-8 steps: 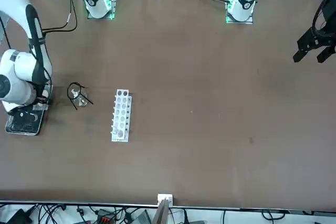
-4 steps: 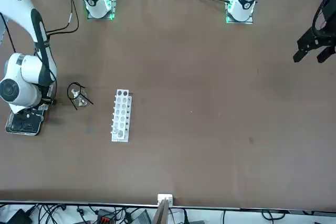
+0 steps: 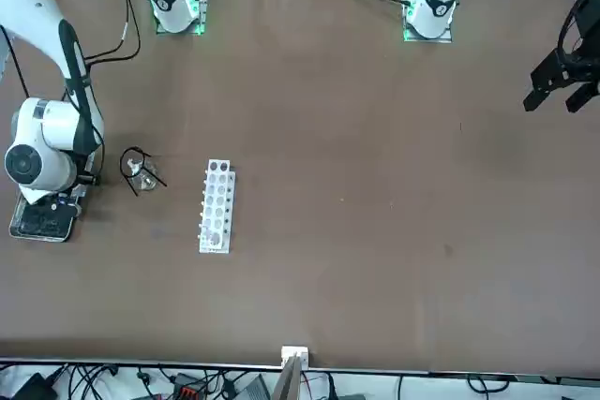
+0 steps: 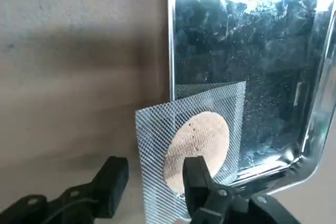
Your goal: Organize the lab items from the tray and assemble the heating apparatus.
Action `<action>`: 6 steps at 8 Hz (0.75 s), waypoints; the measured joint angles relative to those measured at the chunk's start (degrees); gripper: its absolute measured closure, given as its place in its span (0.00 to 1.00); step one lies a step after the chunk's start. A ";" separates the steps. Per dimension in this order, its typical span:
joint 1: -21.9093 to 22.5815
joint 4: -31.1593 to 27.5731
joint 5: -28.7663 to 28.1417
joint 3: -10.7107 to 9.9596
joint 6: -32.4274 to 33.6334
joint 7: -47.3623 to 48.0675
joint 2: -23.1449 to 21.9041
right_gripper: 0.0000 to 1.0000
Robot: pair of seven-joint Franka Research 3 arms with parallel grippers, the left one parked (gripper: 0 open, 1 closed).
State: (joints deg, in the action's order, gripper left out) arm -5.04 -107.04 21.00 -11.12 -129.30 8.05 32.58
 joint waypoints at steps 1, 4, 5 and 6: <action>-0.06 0.00 0.67 -0.04 0.00 0.00 0.18 0.34; -0.13 0.00 1.08 -0.15 0.08 0.00 0.33 0.37; -0.13 0.00 1.09 -0.15 0.09 0.00 0.54 0.39; -0.13 0.00 1.10 -0.15 0.08 0.01 0.75 0.40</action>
State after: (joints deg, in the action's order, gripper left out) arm -5.16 -107.04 22.10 -11.27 -129.21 8.06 33.33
